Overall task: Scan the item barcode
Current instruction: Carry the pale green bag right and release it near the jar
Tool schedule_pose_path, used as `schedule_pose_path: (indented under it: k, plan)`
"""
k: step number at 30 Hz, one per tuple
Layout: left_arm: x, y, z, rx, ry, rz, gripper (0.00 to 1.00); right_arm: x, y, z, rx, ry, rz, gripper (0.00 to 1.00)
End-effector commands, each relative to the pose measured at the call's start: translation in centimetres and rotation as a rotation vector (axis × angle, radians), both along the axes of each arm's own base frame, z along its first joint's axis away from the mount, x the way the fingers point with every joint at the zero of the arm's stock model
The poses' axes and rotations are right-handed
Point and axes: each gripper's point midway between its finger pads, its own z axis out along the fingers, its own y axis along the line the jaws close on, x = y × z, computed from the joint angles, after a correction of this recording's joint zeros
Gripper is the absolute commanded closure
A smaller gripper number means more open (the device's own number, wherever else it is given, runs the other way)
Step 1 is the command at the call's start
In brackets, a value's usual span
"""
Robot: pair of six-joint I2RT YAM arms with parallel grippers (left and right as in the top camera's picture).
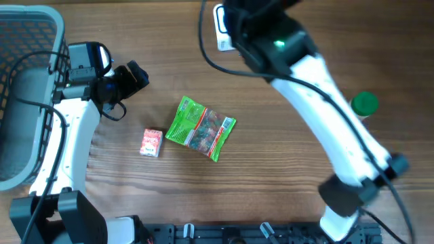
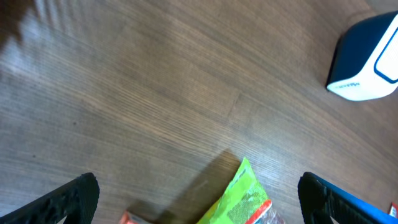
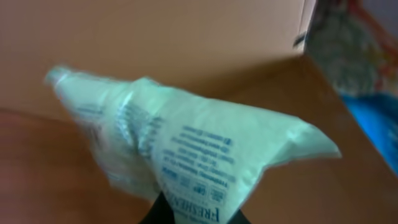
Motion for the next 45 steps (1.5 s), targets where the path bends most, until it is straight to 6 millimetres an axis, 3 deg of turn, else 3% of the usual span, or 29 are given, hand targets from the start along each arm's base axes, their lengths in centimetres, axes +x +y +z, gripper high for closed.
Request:
schedule_pose_path:
  k: [1,6,8,9,12,17,24,28,29,30,31,32,37,42,45]
  plan:
    - [0.4,-0.2,0.7,0.002,-0.022,-0.017,0.0,-2.3,0.2,-0.6,0.323,-0.002,0.266,0.96]
    - [0.4,-0.2,0.7,0.002,-0.022,-0.017,0.0,-6.7,0.8,-8.4,0.797,0.395,0.45,0.96]
    - [0.4,-0.2,0.7,0.002,-0.022,-0.017,0.0,-8.6,-0.1,-11.6,0.928,0.567,0.4,0.96]
    - [0.4,-0.2,0.7,0.002,-0.022,-0.017,0.0,-9.8,-1.6,-14.0,1.001,0.679,0.327,0.96]
    - [0.4,-0.2,0.7,0.002,-0.022,-0.017,0.0,-10.3,-4.3,-17.3,1.102,0.729,0.158,0.96]
    - [0.4,-0.2,0.7,0.002,-0.022,-0.017,0.0,-10.6,-8.1,-24.7,1.138,0.823,-0.055,0.96]
    - [0.4,-0.2,0.7,0.002,-0.022,-0.017,0.0,-11.5,-10.0,-35.9,1.134,0.881,-0.165,0.96]
    - [0.4,-0.2,0.7,0.002,-0.022,-0.017,0.0,-12.6,-11.4,-40.6,1.066,0.877,-0.209,0.95]
    - [0.4,-0.2,0.7,0.002,-0.022,-0.016,0.0,-12.9,-11.7,-41.1,1.051,0.878,-0.219,0.95]
    - [0.4,-0.2,0.7,0.002,-0.022,-0.017,0.0,-13.2,-12.0,-41.7,1.037,0.875,-0.227,0.89]
    - [0.4,-0.2,0.7,0.002,-0.022,-0.016,0.0,-13.2,-12.0,-42.0,1.035,0.872,-0.226,0.31]
    - [0.4,-0.2,0.7,0.002,-0.022,-0.017,0.0,-12.9,-12.0,-42.0,1.037,0.86,-0.219,0.0]
    - [0.4,-0.2,0.7,0.002,-0.022,-0.017,0.0,-10.6,-9.9,-42.0,1.141,0.807,-0.11,0.01]
    - [0.4,-0.2,0.7,0.002,-0.022,-0.017,0.0,-9.2,-3.4,-40.6,1.459,0.834,0.134,0.1]
    - [0.4,-0.2,0.7,0.002,-0.022,-0.016,0.0,-8.5,-1.2,-39.6,1.626,0.796,0.148,0.19]
